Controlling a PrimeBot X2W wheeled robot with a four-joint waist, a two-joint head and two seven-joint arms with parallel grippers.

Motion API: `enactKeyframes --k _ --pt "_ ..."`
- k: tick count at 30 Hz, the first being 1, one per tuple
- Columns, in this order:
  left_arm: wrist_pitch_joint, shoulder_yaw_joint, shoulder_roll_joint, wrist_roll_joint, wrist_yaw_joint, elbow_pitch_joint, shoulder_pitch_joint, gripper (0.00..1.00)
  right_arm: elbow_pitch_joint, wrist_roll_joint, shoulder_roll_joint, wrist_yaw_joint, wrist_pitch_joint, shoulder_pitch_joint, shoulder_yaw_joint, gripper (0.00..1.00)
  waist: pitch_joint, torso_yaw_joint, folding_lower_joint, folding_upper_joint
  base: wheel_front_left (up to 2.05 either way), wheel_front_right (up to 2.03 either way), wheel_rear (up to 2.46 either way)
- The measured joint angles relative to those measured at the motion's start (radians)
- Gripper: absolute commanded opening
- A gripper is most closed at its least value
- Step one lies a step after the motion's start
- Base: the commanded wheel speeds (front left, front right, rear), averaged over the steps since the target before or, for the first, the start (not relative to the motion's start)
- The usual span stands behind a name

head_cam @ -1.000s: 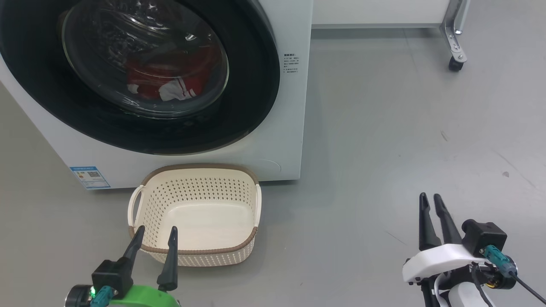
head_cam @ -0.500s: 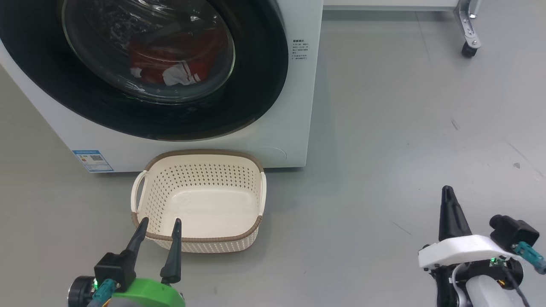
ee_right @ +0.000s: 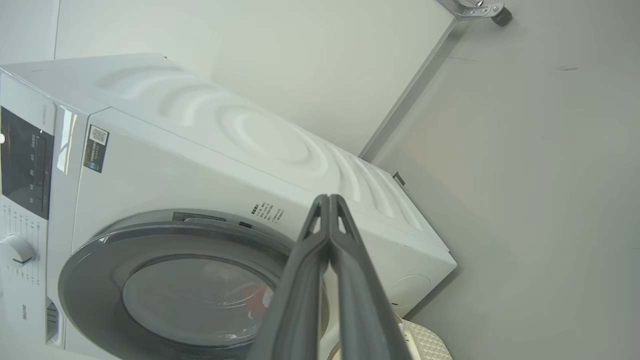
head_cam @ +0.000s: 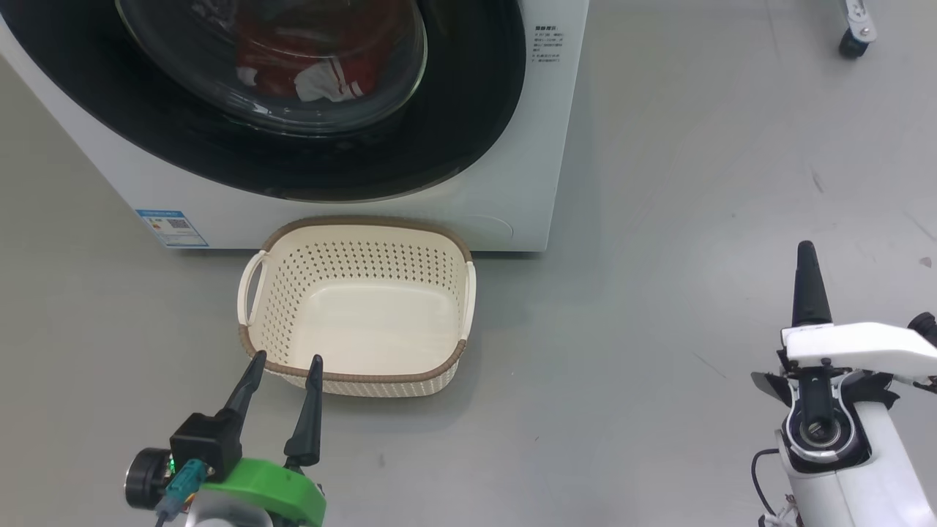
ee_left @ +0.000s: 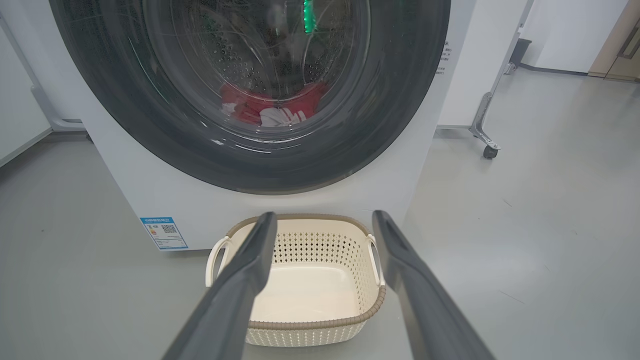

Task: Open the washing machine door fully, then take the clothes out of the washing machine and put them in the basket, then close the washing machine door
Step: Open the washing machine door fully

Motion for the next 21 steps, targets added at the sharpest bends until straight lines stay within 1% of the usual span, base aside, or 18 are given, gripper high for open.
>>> enactKeyframes --k 6,7,12,16,19,21 --pt "0.000 -0.033 0.000 -0.001 -0.009 -0.001 -0.039 1.00 -0.003 0.129 -0.001 -0.004 0.052 -0.065 -0.061 0.00 0.032 0.028 0.0000 0.0000 0.00 0.00 0.00" --pt "0.000 -0.033 0.000 -0.001 -0.009 -0.001 -0.039 1.00 -0.003 0.129 -0.001 -0.004 0.052 -0.065 -0.061 0.00 0.032 0.028 0.0000 0.0000 0.00 0.00 0.00" --pt "0.000 -0.037 -0.001 -0.012 -0.009 -0.017 -0.059 1.00 -0.025 0.164 -0.001 -0.022 0.118 -0.145 -0.084 0.00 0.063 0.054 0.0000 0.0000 0.00 0.00 0.00" --pt "0.000 -0.043 -0.001 -0.027 -0.009 -0.015 -0.061 1.00 -0.046 0.226 -0.003 -0.049 0.172 -0.229 -0.099 0.00 0.091 0.071 0.0000 0.0000 0.00 0.00 0.00" --pt "0.000 -0.046 -0.001 -0.030 -0.009 -0.015 -0.062 1.00 -0.060 0.237 -0.011 -0.076 0.205 -0.288 -0.096 0.00 0.112 0.082 0.0000 0.0000 0.00 0.00 0.00" --pt "0.000 -0.055 -0.001 -0.033 -0.009 -0.015 -0.070 1.00 -0.063 0.237 -0.033 -0.094 0.222 -0.322 -0.097 0.00 0.126 0.089 0.0000 0.0000 0.00 0.00 0.00"
